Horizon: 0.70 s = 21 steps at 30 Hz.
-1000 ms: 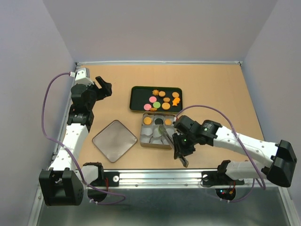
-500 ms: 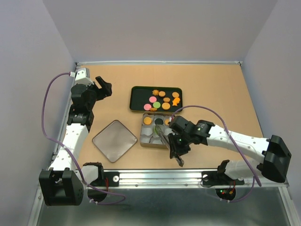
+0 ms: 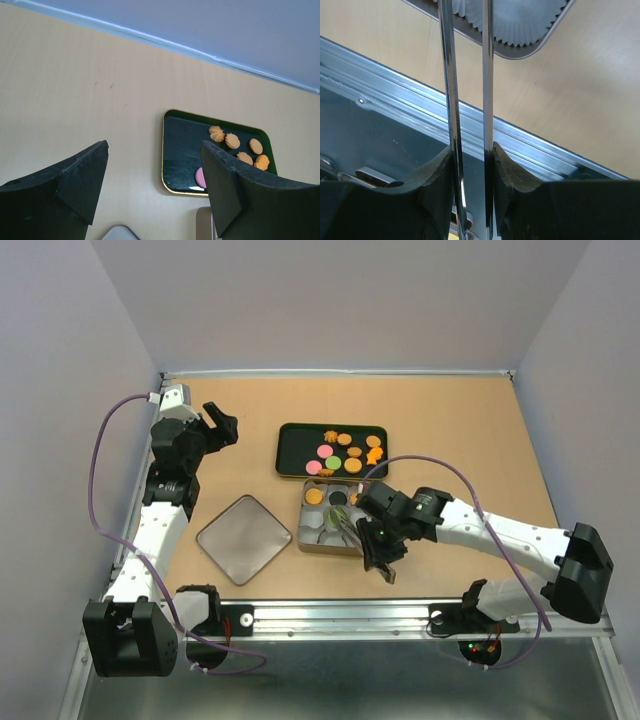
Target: Pack the cookies
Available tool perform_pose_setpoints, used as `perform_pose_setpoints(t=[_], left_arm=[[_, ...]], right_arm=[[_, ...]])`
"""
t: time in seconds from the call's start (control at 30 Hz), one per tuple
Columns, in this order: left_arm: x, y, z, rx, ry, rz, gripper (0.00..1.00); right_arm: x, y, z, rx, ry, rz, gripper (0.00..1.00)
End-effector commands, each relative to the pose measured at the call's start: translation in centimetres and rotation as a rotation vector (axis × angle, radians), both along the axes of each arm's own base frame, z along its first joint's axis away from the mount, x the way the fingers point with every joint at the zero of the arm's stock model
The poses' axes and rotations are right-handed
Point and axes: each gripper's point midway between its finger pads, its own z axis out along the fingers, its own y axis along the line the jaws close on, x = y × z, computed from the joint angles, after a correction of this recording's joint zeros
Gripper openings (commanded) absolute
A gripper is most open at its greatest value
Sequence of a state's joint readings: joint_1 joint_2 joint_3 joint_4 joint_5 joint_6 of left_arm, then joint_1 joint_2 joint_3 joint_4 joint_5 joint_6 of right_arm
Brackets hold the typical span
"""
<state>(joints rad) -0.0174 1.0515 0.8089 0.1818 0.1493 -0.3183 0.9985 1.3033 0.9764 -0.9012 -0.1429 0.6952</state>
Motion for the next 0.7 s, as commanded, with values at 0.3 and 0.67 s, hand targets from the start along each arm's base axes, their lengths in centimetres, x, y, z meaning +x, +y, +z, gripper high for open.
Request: perform_pose_setpoints(t=[0.3, 0.67], left_arm=[[0.0, 0.0, 1.2, 0.011, -0.046, -0.007, 0.84], [-0.1, 0.0, 1.3, 0.008, -0.05, -0.011, 0.84]], right_arm=[[5.4, -1.2, 8.5, -0.142, -0.274, -0.018, 0.45], [12.6, -2.2, 12.8, -0.189, -0.405, -0.088, 0.49]])
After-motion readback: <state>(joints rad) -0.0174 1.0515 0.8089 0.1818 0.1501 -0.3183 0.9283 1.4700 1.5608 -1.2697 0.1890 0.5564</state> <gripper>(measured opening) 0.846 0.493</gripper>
